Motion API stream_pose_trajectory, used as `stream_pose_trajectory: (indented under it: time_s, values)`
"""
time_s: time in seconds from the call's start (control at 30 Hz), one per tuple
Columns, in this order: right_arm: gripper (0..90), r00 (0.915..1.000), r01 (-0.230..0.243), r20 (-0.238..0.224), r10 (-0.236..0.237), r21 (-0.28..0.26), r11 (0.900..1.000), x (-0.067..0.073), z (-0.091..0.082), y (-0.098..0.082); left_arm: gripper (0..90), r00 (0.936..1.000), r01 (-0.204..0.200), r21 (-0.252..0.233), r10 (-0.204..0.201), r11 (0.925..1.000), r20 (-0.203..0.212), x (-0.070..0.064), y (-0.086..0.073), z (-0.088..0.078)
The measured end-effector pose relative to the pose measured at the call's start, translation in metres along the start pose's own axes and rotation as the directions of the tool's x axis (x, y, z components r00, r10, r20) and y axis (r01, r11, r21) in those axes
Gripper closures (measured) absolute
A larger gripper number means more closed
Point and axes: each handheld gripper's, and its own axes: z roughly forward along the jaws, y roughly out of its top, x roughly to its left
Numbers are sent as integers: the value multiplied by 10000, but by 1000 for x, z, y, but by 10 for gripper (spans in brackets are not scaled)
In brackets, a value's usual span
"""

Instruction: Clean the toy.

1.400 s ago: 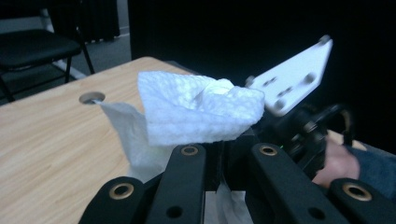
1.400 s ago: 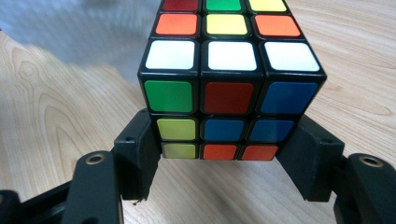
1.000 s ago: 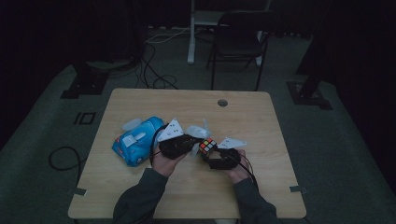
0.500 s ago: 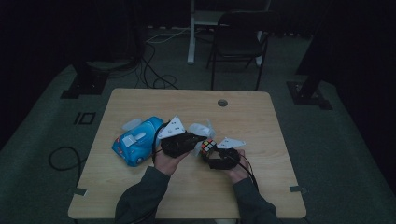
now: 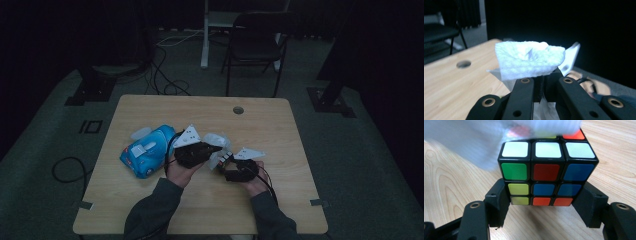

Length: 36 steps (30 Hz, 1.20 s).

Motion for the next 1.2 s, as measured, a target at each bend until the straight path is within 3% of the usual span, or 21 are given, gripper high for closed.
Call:
stream_pose_trajectory:
  time_s: [0.1, 0.2, 0.33, 0.5, 0.83, 1.03, 1.2]
  values:
    - [350, 10000, 68, -32, -68, -41, 10000, 1, -2, 1, 877, 9994, 345, 490, -341, 9982, -100, 11, -13, 12]
    - [350, 9999, 113, -80, -114, -94, 9999, 3, -3, 2, 876, 9985, 418, 976, -383, 9943, -382, 16, -22, 21]
    - [350, 9997, 234, -77, -235, -138, 9996, 5, -5, 4, 873, 9963, 245, 1567, -111, 9873, -856, 18, -31, 30]
    - [350, 9995, 301, -81, -303, -169, 9994, 7, -6, 6, 872, 9942, 75, 2019, 144, 9794, -1070, 17, -37, 35]
    - [350, 9994, 326, -74, -326, -60, 9995, 8, -5, 6, 873, 9997, -56, 2290, 112, 9734, -233, 9, -37, 47]
    - [350, 9993, 360, -95, -361, -70, 9993, 9, -5, 6, 873, 9995, -308, 2404, 273, 9702, 176, 3, -35, 53]
    - [350, 9991, 407, -133, -408, -118, 9991, 11, -6, 7, 873, 9974, -582, 2666, 444, 9621, 574, -2, -35, 59]
